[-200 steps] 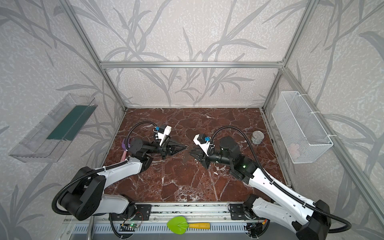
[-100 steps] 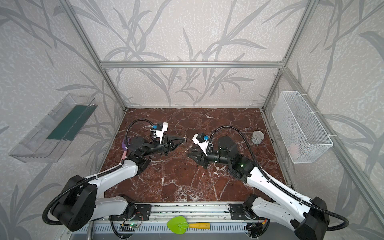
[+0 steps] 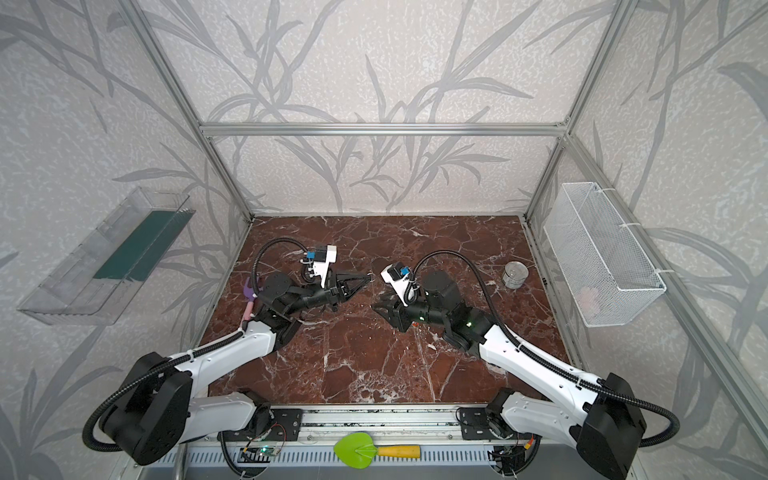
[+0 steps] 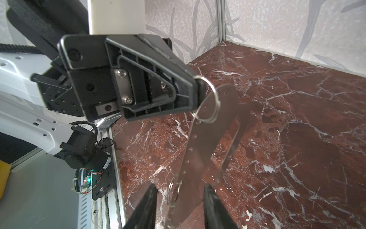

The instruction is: Put the keys on the keyring

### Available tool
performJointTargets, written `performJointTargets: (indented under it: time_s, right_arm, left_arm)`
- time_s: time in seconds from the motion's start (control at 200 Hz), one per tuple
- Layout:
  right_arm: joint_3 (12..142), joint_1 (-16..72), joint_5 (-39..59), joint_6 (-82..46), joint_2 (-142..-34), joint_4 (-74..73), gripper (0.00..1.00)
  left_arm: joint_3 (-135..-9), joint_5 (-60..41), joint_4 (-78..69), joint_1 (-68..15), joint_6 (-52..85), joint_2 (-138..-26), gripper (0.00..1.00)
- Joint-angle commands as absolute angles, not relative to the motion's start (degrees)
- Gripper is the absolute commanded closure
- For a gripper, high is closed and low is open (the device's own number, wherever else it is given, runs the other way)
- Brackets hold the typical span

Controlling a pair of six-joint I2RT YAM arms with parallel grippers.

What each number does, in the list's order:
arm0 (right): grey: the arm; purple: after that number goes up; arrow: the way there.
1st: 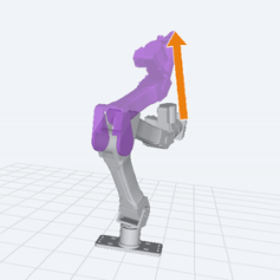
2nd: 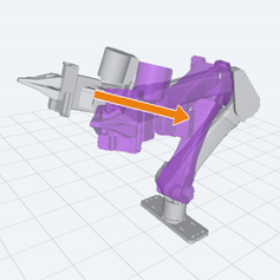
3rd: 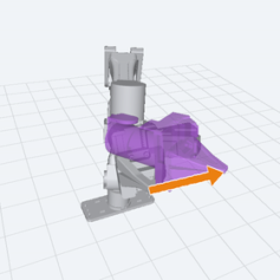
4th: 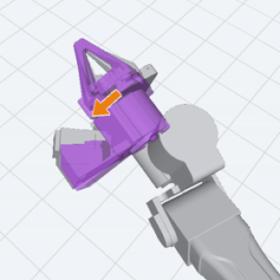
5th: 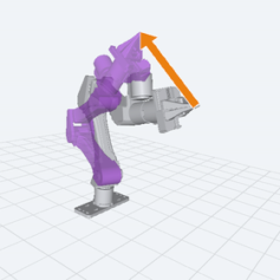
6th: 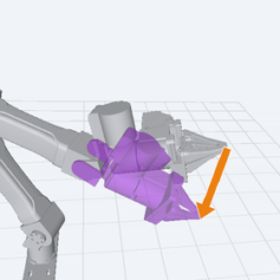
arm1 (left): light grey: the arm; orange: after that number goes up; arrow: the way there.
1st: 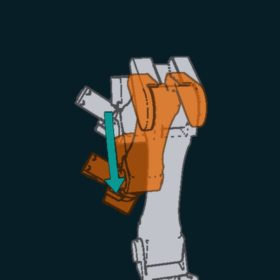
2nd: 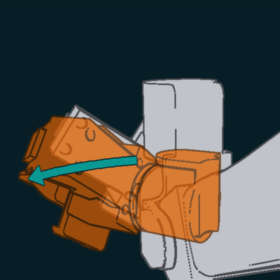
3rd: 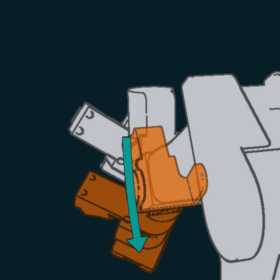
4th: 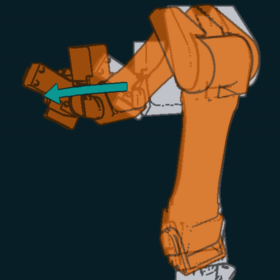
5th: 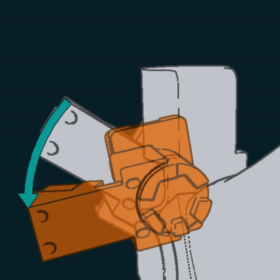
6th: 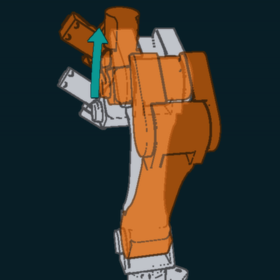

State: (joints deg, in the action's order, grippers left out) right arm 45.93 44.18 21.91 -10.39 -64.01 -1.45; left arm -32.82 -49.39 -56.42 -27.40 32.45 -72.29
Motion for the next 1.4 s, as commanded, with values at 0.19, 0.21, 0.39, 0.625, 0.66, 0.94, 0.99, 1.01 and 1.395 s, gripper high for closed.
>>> performJointTargets:
  time_s: [0.19, 0.21, 0.39, 0.625, 0.66, 0.94, 0.99, 1.01, 1.395]
  right_arm:
    - [46.8, 43.9, 21.0, -11.0, -65.8, -3.4, 0.67]
    - [46.8, 43.9, 21.0, -11.0, -65.9, -3.5, 0.67]
    - [47.2, 43.9, 22.2, -11.6, -66.6, -4.8, 0.68]
    - [47.0, 43.9, 24.4, -11.9, -66.5, -5.8, 0.70]
    - [47.0, 43.9, 24.7, -11.8, -66.3, -5.8, 0.69]
    - [46.7, 43.9, 24.7, -11.6, -66.2, -5.2, 0.68]
    - [46.8, 43.9, 24.7, -11.8, -66.3, -5.2, 0.67]
    - [46.8, 43.9, 24.6, -11.7, -66.3, -5.2, 0.67]
    - [47.0, 43.9, 24.7, -13.0, -67.2, -6.8, 0.67]
  left_arm:
    - [-32.5, -48.4, -57.6, -28.1, 31.5, -70.0, 1.00]
    - [-32.5, -48.4, -57.6, -28.1, 31.5, -70.0, 1.00]
    - [-32.4, -48.1, -57.6, -28.3, 31.5, -69.9, 1.00]
    - [-32.4, -47.9, -57.6, -28.4, 31.2, -69.9, 1.00]
    - [-32.4, -47.9, -57.6, -28.3, 31.2, -69.9, 1.00]
    - [-32.6, -47.6, -57.5, -28.4, 31.1, -70.2, 1.00]
    - [-32.6, -47.5, -57.5, -28.4, 31.0, -70.2, 1.00]
    - [-32.7, -47.5, -57.5, -28.4, 31.1, -70.2, 1.00]
    - [-32.4, -46.5, -57.5, -28.7, 31.0, -70.0, 1.00]
